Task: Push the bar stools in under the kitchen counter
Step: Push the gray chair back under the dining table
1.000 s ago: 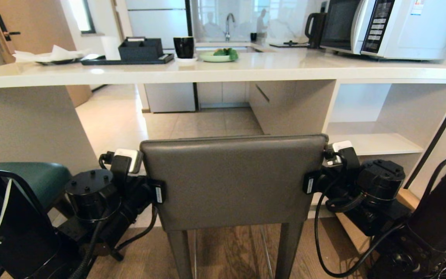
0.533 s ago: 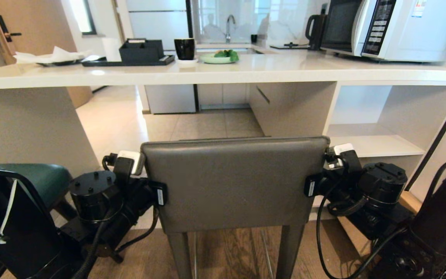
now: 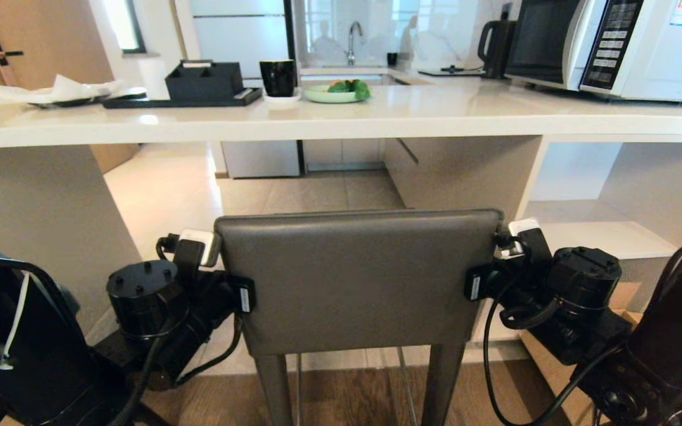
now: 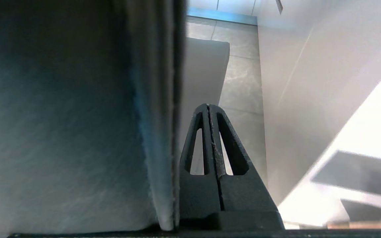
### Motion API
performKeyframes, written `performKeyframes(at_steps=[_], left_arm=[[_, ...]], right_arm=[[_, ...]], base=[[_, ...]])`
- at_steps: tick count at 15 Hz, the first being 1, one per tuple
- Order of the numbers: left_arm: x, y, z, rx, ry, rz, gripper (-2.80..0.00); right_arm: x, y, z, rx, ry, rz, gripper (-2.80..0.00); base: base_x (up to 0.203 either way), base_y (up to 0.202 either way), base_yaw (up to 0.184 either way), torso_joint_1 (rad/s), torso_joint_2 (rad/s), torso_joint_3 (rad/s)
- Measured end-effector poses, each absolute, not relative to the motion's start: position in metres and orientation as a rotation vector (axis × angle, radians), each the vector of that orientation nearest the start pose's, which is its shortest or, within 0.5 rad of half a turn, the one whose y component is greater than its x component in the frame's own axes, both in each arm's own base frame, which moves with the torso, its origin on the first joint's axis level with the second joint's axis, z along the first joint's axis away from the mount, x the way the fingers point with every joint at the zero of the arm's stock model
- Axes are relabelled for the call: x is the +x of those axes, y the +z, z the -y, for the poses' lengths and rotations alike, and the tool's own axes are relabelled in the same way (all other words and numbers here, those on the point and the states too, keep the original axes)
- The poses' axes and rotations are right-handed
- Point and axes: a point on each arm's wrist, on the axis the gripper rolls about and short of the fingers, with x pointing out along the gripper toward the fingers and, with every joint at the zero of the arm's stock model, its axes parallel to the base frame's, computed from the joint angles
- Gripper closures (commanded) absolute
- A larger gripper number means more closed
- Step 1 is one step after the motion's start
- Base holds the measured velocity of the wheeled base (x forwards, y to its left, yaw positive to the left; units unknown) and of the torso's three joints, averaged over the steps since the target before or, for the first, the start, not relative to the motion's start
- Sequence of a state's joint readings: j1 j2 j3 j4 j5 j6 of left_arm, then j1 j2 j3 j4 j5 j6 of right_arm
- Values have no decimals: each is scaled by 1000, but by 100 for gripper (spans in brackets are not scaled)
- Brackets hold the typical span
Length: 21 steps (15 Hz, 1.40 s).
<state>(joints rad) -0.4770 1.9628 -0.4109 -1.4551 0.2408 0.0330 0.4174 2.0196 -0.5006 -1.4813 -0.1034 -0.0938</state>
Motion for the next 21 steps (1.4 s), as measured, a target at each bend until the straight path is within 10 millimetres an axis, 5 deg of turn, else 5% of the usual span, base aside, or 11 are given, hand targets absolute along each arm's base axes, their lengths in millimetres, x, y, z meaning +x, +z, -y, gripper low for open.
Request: performKeyframes(at_steps=[8, 21], left_arm=[[280, 92, 151, 58, -269, -60, 0], [282, 88, 147, 64, -256, -68, 0]], right_arm=[[292, 100, -119, -110, 278, -13, 0], [294, 100, -123, -107, 288, 2, 0]], base=[[190, 0, 2, 2, 1, 0], [162, 0, 1, 3, 1, 2]])
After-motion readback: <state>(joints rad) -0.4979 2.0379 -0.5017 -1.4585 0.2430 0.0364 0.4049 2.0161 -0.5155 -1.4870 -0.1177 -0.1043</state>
